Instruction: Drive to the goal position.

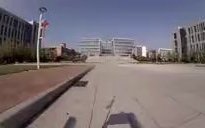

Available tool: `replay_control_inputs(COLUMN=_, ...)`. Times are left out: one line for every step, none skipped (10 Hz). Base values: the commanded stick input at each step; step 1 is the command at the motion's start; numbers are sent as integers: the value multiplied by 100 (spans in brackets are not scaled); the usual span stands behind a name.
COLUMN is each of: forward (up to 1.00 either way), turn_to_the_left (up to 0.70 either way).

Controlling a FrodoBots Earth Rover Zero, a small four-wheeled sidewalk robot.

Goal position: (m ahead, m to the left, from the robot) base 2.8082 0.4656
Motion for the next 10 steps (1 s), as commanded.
replay_control_inputs(forward=70, turn_to_the_left=0)
replay_control_inputs(forward=70, turn_to_the_left=0)
replay_control_inputs(forward=70, turn_to_the_left=0)
replay_control_inputs(forward=70, turn_to_the_left=0)
replay_control_inputs(forward=70, turn_to_the_left=0)
replay_control_inputs(forward=70, turn_to_the_left=0)
replay_control_inputs(forward=70, turn_to_the_left=0)
replay_control_inputs(forward=70, turn_to_the_left=0)
replay_control_inputs(forward=70, turn_to_the_left=0)
replay_control_inputs(forward=70, turn_to_the_left=0)
